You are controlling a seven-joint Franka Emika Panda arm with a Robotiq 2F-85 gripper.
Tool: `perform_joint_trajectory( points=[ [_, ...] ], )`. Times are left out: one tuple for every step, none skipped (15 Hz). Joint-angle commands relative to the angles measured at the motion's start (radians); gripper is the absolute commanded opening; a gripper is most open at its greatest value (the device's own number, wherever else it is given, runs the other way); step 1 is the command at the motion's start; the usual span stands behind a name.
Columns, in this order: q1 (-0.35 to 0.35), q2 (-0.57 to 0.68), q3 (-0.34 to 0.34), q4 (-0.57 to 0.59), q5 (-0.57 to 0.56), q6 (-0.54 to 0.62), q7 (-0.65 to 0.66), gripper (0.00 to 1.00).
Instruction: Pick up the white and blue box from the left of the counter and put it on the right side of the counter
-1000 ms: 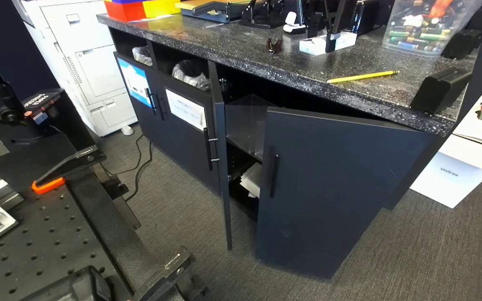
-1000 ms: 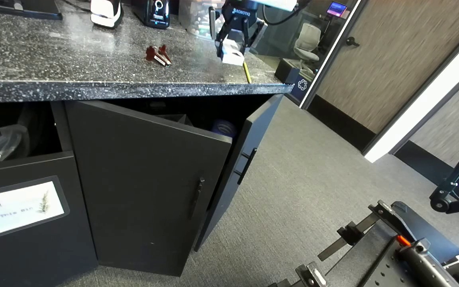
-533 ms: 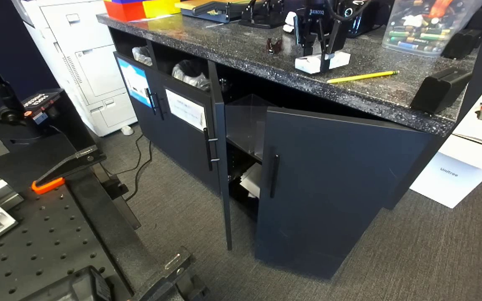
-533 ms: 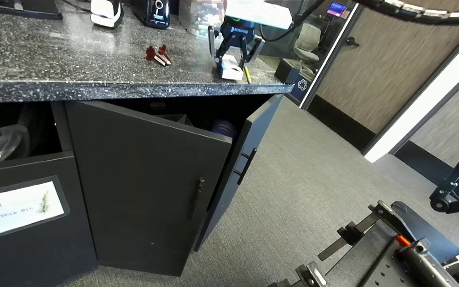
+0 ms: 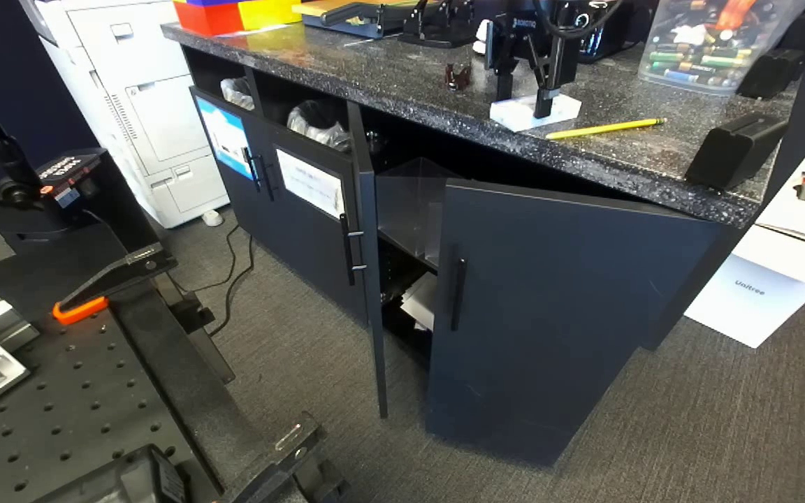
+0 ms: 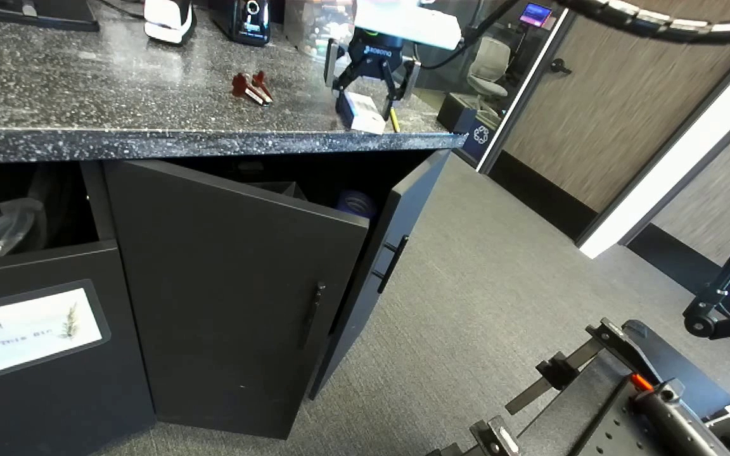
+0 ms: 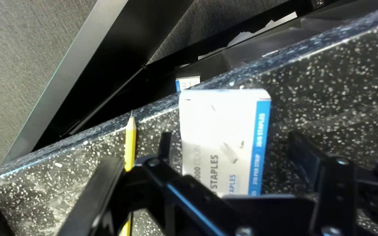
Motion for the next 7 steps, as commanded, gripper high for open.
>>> perform_joint_trajectory(
  points=[
    [0.004,-0.086,0.041,-0.018,0.055,-0.129,0.032,1.0],
    [0.005,-0.121,0.049,-0.033,0.07,-0.208,0.052,1.0],
    [0.005,-0.05,0.023,-0.011,0.04,-0.094,0.023,1.0],
    [0.007,-0.075,0.03,-0.013,0.05,-0.143,0.03,1.0],
    [0.009,-0.089,0.034,-0.003,0.054,-0.176,0.034,1.0],
    [0.009,-0.092,0.036,0.014,0.056,-0.2,0.036,1.0],
    [0.009,-0.081,0.037,0.041,0.058,-0.218,0.036,1.0]
  ],
)
